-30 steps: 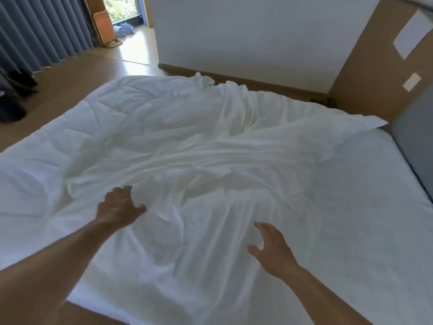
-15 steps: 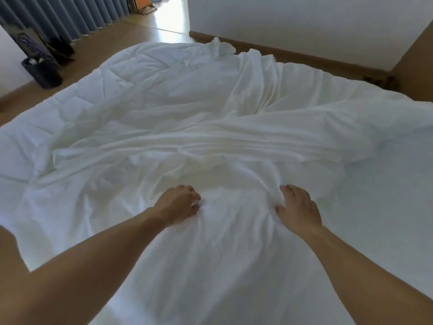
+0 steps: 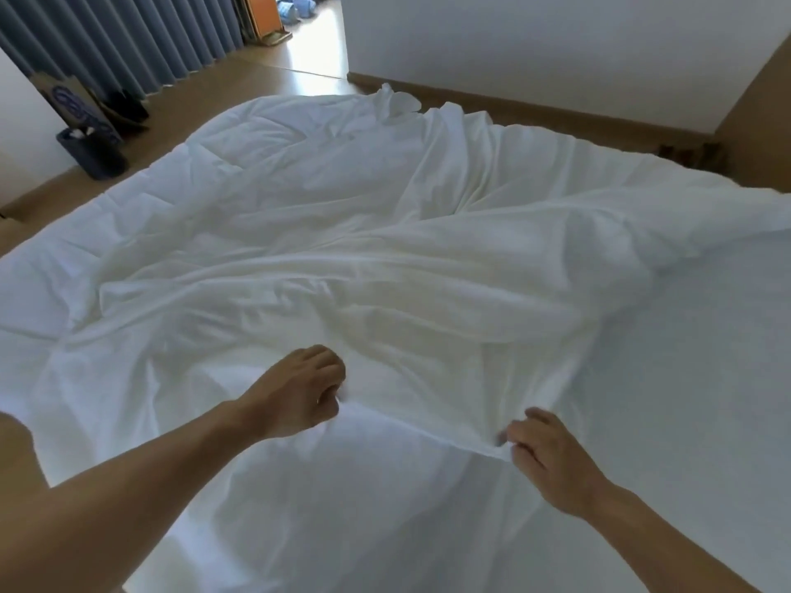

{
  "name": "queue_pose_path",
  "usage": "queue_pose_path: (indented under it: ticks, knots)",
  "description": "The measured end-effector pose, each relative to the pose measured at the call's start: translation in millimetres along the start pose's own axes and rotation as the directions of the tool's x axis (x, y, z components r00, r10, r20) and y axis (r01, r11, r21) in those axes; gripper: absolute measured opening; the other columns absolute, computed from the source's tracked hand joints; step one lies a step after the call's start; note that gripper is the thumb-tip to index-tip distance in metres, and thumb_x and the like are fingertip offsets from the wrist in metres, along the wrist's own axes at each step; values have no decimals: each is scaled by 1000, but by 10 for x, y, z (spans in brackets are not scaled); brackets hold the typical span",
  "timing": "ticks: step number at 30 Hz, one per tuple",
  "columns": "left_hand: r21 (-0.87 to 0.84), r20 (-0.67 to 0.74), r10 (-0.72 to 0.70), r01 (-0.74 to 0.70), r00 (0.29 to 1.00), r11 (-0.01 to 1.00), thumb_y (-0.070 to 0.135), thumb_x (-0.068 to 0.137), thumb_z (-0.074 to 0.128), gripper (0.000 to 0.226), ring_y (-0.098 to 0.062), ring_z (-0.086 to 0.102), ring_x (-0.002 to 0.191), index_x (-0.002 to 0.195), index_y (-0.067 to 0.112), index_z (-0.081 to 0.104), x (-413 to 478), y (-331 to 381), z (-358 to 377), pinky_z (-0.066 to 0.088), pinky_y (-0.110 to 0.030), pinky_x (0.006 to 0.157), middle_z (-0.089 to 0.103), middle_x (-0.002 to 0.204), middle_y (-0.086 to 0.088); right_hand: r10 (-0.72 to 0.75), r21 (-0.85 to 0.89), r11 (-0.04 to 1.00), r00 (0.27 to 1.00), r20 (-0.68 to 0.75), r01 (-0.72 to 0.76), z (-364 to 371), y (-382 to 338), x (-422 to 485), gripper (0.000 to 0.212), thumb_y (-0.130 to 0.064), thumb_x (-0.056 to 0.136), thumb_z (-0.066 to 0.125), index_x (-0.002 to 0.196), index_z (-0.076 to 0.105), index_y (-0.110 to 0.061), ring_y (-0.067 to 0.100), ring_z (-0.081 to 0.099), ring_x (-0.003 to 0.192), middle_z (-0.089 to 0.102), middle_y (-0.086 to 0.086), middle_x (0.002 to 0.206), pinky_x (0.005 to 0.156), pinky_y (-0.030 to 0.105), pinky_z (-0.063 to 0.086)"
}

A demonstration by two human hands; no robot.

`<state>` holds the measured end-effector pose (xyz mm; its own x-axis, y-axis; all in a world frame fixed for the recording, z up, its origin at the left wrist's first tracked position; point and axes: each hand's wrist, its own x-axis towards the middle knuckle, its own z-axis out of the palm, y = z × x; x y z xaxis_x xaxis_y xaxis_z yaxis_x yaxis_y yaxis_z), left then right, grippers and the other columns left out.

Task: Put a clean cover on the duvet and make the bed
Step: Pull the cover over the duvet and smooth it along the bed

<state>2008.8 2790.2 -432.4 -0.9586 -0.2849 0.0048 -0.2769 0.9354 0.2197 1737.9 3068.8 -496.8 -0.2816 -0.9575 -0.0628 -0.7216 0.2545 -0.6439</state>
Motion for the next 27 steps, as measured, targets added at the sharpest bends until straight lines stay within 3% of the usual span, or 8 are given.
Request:
queue_pose_path:
  ticks: [3,6,11,14,17,21,24,27]
  knots:
    - [-46,337,-110,133,935,990,30,83,40,17,-21,48,69,77,17,47,-263,302,40,39,-32,64,51,71,4,277,-65,961,944,179,-269,88,85,-469,28,-29,93,42,67,34,-24,10,41,63,41,-4,61,59,22,33]
    - [-62,691,-178,303,701,951,31,88,51,19,-18,43,72,76,19,44,-459,618,182,32,-29,60,47,75,3,399,-230,913,856,327,-337,60,-76,-559,26,-32,91,45,68,36,-23,10,36,57,44,-6,62,56,26,30]
    - [-91,822,-135,361,554,928,29,82,51,11,-16,44,70,79,19,54,-403,919,162,35,-29,60,50,78,4,464,-434,861,758,459,-264,-45,-249,-534,20,-39,90,51,74,46,-27,9,46,68,52,-9,77,61,23,35]
    - [-42,768,-205,367,607,929,32,84,53,18,-19,56,91,98,25,61,-310,822,131,44,-30,76,60,102,5,495,-372,861,740,455,-347,3,-253,-473,26,-44,90,56,111,56,-29,10,58,91,59,-12,99,76,23,45]
    - [-60,539,-338,436,771,898,33,90,57,23,-17,57,95,111,26,60,-125,581,70,47,-29,82,60,105,6,339,-393,883,928,152,-258,55,-153,-195,57,-41,94,57,146,38,-26,17,47,125,48,-5,137,100,29,41]
    - [-118,288,-415,463,863,879,36,94,59,29,-9,53,96,120,25,56,217,291,8,42,-23,83,55,110,9,167,-517,843,986,-14,-150,98,4,364,91,-35,78,77,154,30,-20,28,34,143,35,5,155,107,43,40]
    - [-84,220,-444,470,869,879,38,95,59,36,-11,53,109,128,24,54,525,97,-26,42,-24,90,53,125,8,79,-591,804,997,-3,-65,193,193,676,88,-30,43,97,123,65,-11,33,66,109,66,10,118,81,45,57]
    - [-25,175,-474,485,863,874,40,94,59,43,-16,47,125,133,24,51,834,-87,-39,43,-32,99,49,135,5,-77,-631,774,997,-22,46,199,344,885,44,-18,42,96,77,69,-17,25,63,61,62,2,71,63,36,55]
